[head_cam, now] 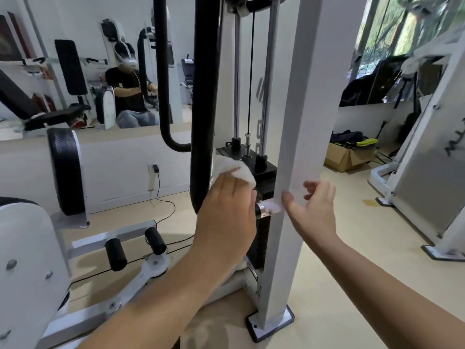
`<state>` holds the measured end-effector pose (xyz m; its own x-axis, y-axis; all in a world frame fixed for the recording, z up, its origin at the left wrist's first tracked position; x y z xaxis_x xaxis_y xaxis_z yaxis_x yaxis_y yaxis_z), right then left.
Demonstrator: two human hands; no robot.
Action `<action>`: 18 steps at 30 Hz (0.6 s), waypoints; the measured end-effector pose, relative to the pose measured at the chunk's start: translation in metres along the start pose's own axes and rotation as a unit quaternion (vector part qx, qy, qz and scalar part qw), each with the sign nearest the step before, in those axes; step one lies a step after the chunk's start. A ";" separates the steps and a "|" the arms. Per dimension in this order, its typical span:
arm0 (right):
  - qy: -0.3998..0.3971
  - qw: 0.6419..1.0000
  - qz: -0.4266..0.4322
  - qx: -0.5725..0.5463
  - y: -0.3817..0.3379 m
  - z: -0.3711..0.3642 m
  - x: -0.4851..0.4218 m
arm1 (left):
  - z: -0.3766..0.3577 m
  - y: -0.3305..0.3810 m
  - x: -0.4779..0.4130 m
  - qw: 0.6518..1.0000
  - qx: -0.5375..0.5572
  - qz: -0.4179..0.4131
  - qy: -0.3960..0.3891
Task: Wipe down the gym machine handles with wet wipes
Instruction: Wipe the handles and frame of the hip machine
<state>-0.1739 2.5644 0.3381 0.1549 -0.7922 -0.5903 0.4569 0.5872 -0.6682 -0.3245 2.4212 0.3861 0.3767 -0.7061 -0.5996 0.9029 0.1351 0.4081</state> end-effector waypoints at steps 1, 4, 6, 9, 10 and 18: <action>0.003 0.998 -0.061 -0.031 0.008 -0.001 -0.007 | -0.022 0.000 -0.006 0.995 -0.094 -0.012 -0.035; -0.024 0.986 -0.147 -0.071 0.023 -0.008 -0.028 | -0.075 -0.010 -0.005 0.957 -0.223 0.014 -0.183; -0.039 0.984 -0.151 -0.080 0.026 -0.015 -0.039 | -0.095 -0.014 0.002 0.942 -0.277 -0.002 -0.188; -0.013 0.979 -0.159 -0.129 0.032 -0.026 -0.052 | -0.101 -0.013 -0.003 0.937 -0.312 0.014 -0.159; 0.002 0.979 -0.159 -0.129 0.034 -0.029 -0.054 | -0.102 -0.011 -0.009 0.937 -0.312 0.017 -0.157; 0.041 0.986 -0.136 -0.086 0.048 -0.044 -0.054 | -0.126 -0.006 -0.073 0.907 -0.202 0.103 -0.356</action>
<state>-0.1988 2.6426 0.3178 -0.0272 -0.9126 -0.4079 0.3158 0.3793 -0.8697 -0.3309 2.5599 0.3405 0.4458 -0.8875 0.1164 0.8852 0.4564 0.0897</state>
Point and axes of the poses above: each hand's wrist, its own x-axis away from the middle knuckle, its own z-axis out of the back of the hand, y = z × x, the point moved 5 cm from there along -x, towards the middle knuckle, and after that the axes turned 12 degrees about z, right-handed, at the moved point
